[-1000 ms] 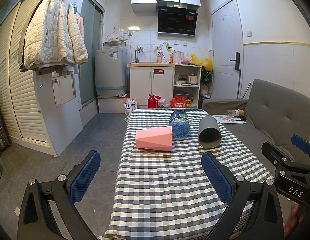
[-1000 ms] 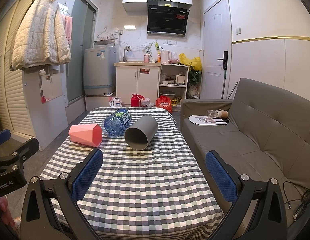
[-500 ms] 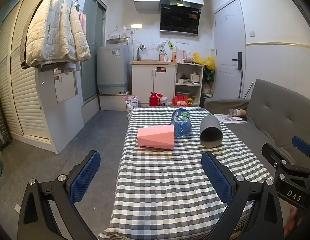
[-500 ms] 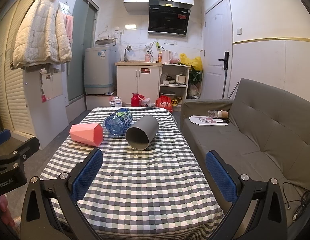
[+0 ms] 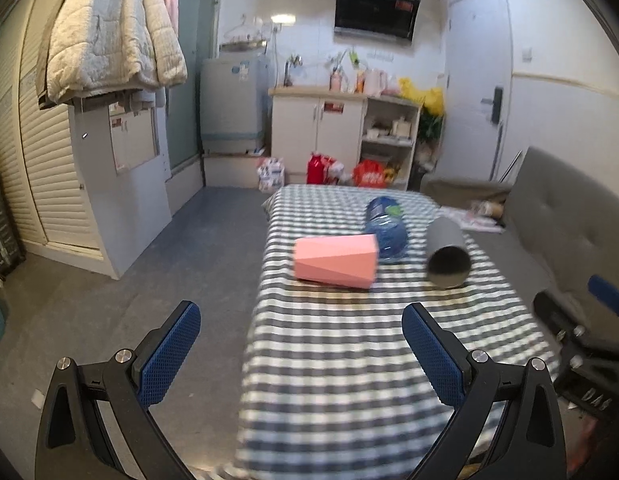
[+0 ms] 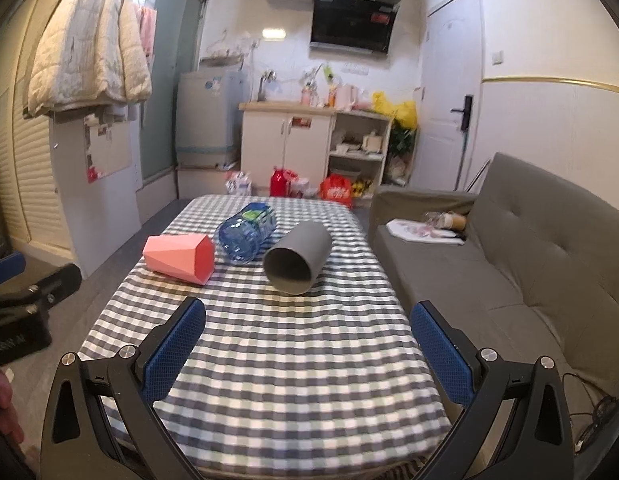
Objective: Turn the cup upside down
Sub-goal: 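Move the right gripper to the blue water bottle and close on it, then lift the blue water bottle with the right gripper toward the table edge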
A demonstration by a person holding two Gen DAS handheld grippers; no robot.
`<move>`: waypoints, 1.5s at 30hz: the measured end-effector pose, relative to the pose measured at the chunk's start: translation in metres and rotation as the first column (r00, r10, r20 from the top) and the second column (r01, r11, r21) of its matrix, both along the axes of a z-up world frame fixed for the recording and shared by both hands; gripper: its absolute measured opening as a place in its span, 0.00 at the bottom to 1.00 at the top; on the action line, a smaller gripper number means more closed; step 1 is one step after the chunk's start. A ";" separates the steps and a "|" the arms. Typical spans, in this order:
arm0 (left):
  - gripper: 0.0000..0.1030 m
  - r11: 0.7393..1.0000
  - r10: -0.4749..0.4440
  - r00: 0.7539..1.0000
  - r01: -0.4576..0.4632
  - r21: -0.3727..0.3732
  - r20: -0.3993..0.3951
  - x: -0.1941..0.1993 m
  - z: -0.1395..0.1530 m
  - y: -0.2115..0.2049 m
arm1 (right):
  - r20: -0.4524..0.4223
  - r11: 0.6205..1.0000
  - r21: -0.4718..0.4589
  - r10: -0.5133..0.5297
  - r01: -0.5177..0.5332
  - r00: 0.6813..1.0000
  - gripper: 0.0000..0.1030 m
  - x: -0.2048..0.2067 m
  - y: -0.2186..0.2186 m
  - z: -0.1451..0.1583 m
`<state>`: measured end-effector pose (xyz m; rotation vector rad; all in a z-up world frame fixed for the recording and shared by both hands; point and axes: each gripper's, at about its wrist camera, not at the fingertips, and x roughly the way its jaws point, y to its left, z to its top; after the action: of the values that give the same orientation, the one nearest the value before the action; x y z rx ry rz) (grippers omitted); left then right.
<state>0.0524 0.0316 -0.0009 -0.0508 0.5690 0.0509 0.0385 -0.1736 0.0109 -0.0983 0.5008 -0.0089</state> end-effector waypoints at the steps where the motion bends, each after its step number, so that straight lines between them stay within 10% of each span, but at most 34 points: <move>1: 1.00 1.000 0.008 1.000 -0.008 0.000 -0.014 0.009 0.000 0.005 | -0.021 1.000 0.003 0.009 -0.009 1.000 1.00 0.013 0.004 0.003; 11: 1.00 0.996 0.078 0.991 -0.082 -0.026 -0.105 0.092 -0.014 0.053 | -0.159 0.996 0.082 0.056 -0.044 0.986 1.00 0.166 0.039 0.013; 21: 1.00 0.996 0.076 0.986 -0.082 -0.037 -0.146 0.149 -0.034 0.076 | -0.342 0.995 0.072 0.089 -0.069 0.935 0.84 0.259 0.078 -0.050; 34: 1.00 0.997 0.059 0.980 -0.067 -0.038 -0.190 0.160 -0.045 0.074 | -0.449 0.999 0.022 0.035 -0.028 0.893 0.74 0.294 0.076 -0.080; 45: 1.00 0.999 0.049 0.987 -0.048 0.011 -0.150 0.134 -0.019 0.059 | -0.366 0.992 0.086 0.113 -0.088 0.923 0.71 0.243 0.069 -0.022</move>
<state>0.1868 0.0901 -0.0195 -0.0541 0.7183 0.1053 0.2811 -0.1046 -0.0114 -0.0586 0.8744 0.1301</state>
